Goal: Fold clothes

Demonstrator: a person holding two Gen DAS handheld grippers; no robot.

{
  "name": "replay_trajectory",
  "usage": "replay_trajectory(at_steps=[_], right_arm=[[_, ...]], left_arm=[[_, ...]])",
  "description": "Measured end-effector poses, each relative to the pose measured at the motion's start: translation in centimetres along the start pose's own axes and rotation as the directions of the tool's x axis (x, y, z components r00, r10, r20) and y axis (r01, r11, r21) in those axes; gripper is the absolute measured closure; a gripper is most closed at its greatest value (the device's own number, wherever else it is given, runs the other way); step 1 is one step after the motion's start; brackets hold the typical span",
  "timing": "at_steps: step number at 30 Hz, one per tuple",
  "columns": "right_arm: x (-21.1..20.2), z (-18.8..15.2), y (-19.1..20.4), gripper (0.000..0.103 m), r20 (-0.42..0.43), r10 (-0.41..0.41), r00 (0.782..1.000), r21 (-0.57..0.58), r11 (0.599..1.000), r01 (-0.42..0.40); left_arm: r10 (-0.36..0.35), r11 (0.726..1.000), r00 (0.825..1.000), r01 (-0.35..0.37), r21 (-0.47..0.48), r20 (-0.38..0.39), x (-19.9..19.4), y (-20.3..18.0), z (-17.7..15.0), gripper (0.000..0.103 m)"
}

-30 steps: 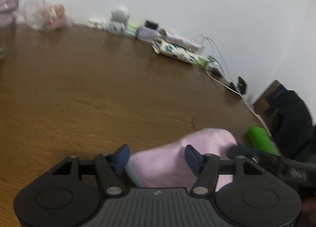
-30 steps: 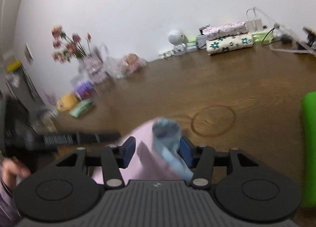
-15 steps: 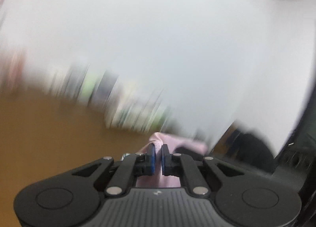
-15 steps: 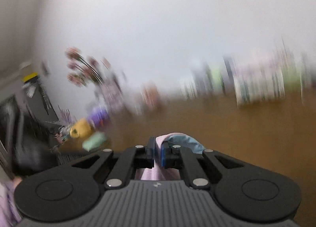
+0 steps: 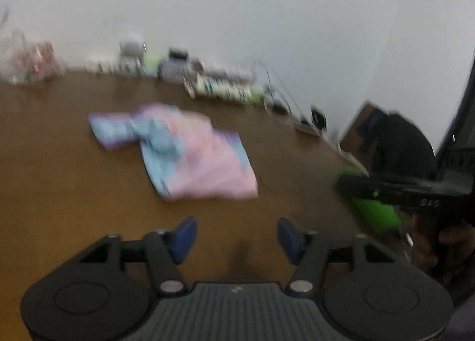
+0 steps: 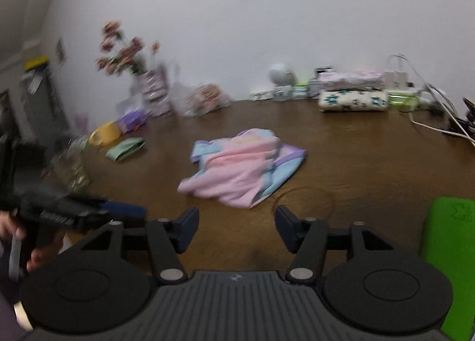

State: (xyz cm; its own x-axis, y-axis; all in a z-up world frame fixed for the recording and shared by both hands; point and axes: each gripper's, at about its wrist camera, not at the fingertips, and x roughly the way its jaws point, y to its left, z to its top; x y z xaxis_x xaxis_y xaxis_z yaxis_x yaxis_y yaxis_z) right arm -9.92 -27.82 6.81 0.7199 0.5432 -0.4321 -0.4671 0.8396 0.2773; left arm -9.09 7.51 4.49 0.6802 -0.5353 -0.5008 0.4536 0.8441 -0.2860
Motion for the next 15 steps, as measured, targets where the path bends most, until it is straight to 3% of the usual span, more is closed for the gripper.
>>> replay_trajectory(at_steps=[3,7,8,12,15], right_arm=[[3.1,1.8,-0.9,0.043,0.014,-0.035,0.999,0.083,0.996,0.034],[8.4,2.7,-1.6,0.043,-0.019,-0.026,0.999,0.159,0.987,0.029],[9.5,2.8,-1.6,0.043,-0.030,-0.027,0.999,0.174,0.984,0.032],[12.2,3.2,-1.1,0.046,-0.047,-0.085,0.995,0.158,0.983,0.092],[13.3,3.8,-1.2,0.046,-0.049,-0.149,0.988,0.134,0.979,0.154]], left_arm=[[0.047,0.999,0.997,-0.045,-0.023,0.056,1.4,1.3,3.3,0.027],[0.081,0.984,0.997,-0.083,-0.160,-0.015,6.6,4.2,8.0,0.030],[0.098,0.978,0.995,-0.103,-0.183,-0.036,7.6,4.8,8.7,0.036],[0.115,0.964,0.993,-0.120,-0.236,-0.034,10.0,6.5,10.4,0.035],[0.191,0.938,0.981,-0.193,-0.287,-0.034,11.3,7.7,11.0,0.036]])
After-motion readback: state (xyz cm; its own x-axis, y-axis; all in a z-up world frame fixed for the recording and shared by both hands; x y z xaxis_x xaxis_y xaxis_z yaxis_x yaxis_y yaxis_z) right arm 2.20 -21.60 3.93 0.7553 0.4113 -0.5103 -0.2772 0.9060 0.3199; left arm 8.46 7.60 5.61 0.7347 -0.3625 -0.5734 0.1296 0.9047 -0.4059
